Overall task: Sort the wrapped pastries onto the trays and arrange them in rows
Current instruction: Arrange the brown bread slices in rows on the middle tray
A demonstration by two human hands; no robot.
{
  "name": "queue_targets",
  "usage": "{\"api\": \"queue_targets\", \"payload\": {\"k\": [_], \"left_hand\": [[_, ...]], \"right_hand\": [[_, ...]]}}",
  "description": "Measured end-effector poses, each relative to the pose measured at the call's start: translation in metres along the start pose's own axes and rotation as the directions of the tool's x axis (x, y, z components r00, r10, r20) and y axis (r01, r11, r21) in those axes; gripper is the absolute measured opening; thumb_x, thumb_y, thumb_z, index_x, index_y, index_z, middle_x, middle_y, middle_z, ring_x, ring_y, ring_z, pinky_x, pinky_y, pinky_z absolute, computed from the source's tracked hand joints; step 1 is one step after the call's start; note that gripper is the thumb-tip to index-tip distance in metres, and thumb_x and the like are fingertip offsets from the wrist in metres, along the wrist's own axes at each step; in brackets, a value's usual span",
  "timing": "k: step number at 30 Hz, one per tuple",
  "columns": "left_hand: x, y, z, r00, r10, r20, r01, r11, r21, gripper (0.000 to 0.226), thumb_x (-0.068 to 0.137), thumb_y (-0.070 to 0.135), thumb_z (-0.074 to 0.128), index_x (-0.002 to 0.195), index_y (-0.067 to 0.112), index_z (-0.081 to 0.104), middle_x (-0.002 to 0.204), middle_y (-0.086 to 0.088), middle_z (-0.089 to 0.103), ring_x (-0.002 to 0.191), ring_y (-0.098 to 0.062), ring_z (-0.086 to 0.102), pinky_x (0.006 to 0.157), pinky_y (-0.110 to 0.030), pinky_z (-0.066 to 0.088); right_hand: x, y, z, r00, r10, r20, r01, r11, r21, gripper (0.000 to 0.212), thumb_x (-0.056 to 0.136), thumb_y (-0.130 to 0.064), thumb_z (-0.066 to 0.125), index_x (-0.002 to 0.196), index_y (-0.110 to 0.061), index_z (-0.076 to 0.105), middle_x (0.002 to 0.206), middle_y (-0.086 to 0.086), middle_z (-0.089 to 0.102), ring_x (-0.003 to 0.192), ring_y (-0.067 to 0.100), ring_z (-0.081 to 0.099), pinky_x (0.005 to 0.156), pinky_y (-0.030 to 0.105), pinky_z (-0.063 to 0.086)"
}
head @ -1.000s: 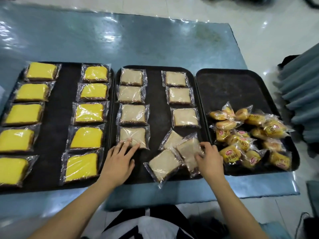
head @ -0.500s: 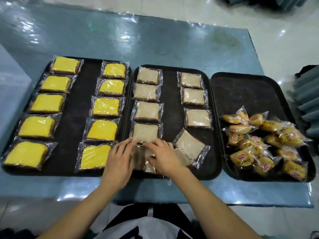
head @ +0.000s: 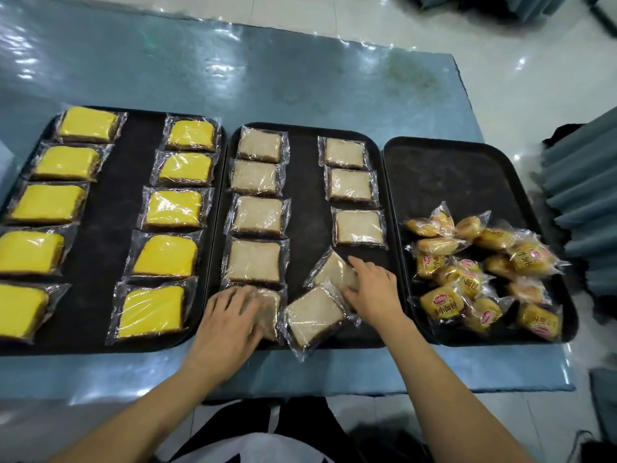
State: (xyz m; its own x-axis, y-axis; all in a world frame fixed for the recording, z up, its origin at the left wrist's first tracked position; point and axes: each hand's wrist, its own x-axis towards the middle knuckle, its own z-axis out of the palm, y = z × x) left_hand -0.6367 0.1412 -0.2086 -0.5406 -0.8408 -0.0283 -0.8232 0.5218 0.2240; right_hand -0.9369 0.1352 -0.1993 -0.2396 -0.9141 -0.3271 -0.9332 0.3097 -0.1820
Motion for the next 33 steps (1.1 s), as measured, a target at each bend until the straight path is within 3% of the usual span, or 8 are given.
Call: {"api": "queue_targets", "payload": {"k": [8, 12, 16, 18, 20, 22, 27, 33], "left_hand": [[0.043, 0.063, 0.015, 0.956, 0.192, 0.222, -0.199, 0.980, 0.010, 0.061, 0.089, 0.062, 0.037, 0.141, 0.031, 0.045, 0.133, -0.008, 0.057, 0.130, -0.033, 0.047, 0.116, -0.051, 0.032], [0.041, 0.061, 0.020, 0.966, 0.176, 0.188, -0.175, 0.984, -0.023, 0.065, 0.087, 0.067, 0.042, 0.144, 0.034, 0.043, 0.131, -0.007, 0.057, 0.128, -0.032, 0.046, 0.117, -0.050, 0.029], [0.033, 0.063, 0.017, 0.985, 0.114, 0.131, -0.111, 0.993, -0.025, 0.088, 0.082, 0.074, 0.046, 0.146, 0.015, 0.044, 0.131, -0.007, 0.058, 0.131, -0.030, 0.046, 0.120, -0.047, 0.023], [0.030, 0.060, 0.018, 0.984, 0.102, 0.143, -0.098, 0.995, -0.034, 0.088, 0.080, 0.077, 0.046, 0.141, 0.014, 0.048, 0.130, -0.006, 0.059, 0.135, -0.030, 0.044, 0.120, -0.045, 0.018], [0.030, 0.056, 0.021, 0.980, 0.129, 0.155, -0.124, 0.991, -0.042, 0.082, 0.079, 0.078, 0.046, 0.135, 0.018, 0.052, 0.128, -0.002, 0.060, 0.135, -0.028, 0.044, 0.121, -0.043, 0.015], [0.030, 0.057, 0.023, 0.976, 0.164, 0.144, -0.156, 0.986, -0.067, 0.077, 0.076, 0.076, 0.050, 0.128, 0.020, 0.055, 0.125, 0.001, 0.060, 0.129, -0.026, 0.048, 0.119, -0.040, 0.019], [0.032, 0.078, 0.026, 0.969, 0.237, 0.067, -0.221, 0.958, -0.184, 0.067, 0.073, 0.070, 0.059, 0.119, 0.023, 0.056, 0.116, 0.005, 0.058, 0.110, -0.020, 0.051, 0.104, -0.035, 0.035], [0.041, 0.102, 0.019, 0.943, 0.333, 0.026, -0.316, 0.915, -0.252, 0.054, 0.089, 0.067, 0.050, 0.121, 0.024, 0.056, 0.117, 0.007, 0.059, 0.106, -0.017, 0.053, 0.100, -0.036, 0.041]], "right_hand": [[-0.036, 0.024, -0.027, 0.952, 0.303, -0.032, -0.258, 0.858, 0.444, 0.020, 0.095, -0.031, 0.067, 0.111, -0.022, 0.060, 0.090, -0.007, 0.066, 0.086, 0.017, 0.064, 0.081, 0.038, 0.051], [-0.041, 0.041, -0.036, 0.808, 0.589, -0.026, -0.350, 0.515, 0.782, 0.027, 0.094, -0.021, 0.070, 0.114, -0.007, 0.058, 0.092, 0.004, 0.067, 0.073, 0.013, 0.064, 0.066, 0.028, 0.049], [-0.031, 0.028, -0.013, 0.768, 0.556, 0.317, -0.377, -0.007, 0.926, 0.023, 0.097, -0.025, 0.068, 0.108, -0.006, 0.060, 0.092, 0.012, 0.074, 0.082, 0.021, 0.075, 0.076, 0.035, 0.061], [-0.037, 0.024, 0.005, 0.788, 0.532, 0.310, -0.420, 0.097, 0.902, 0.023, 0.098, -0.033, 0.066, 0.102, -0.011, 0.063, 0.092, 0.008, 0.075, 0.087, 0.020, 0.075, 0.081, 0.038, 0.061], [-0.051, 0.024, 0.018, 0.861, 0.482, 0.164, -0.413, 0.474, 0.778, 0.019, 0.096, -0.035, 0.067, 0.098, -0.017, 0.067, 0.089, -0.001, 0.073, 0.090, 0.018, 0.072, 0.081, 0.033, 0.055], [-0.063, 0.023, 0.028, 0.928, 0.358, 0.103, -0.331, 0.666, 0.668, 0.016, 0.095, -0.034, 0.068, 0.104, -0.020, 0.070, 0.093, -0.005, 0.070, 0.093, 0.015, 0.068, 0.082, 0.029, 0.052], [-0.070, 0.021, 0.027, 0.956, 0.216, 0.198, -0.292, 0.662, 0.690, 0.025, 0.093, -0.029, 0.071, 0.117, -0.027, 0.062, 0.101, -0.008, 0.066, 0.092, 0.006, 0.064, 0.085, 0.029, 0.056], [-0.078, 0.041, 0.018, 0.932, 0.310, 0.186, -0.345, 0.610, 0.714, 0.024, 0.090, -0.001, 0.069, 0.098, -0.024, 0.068, 0.088, -0.001, 0.070, 0.082, 0.016, 0.066, 0.076, 0.033, 0.057]]}}
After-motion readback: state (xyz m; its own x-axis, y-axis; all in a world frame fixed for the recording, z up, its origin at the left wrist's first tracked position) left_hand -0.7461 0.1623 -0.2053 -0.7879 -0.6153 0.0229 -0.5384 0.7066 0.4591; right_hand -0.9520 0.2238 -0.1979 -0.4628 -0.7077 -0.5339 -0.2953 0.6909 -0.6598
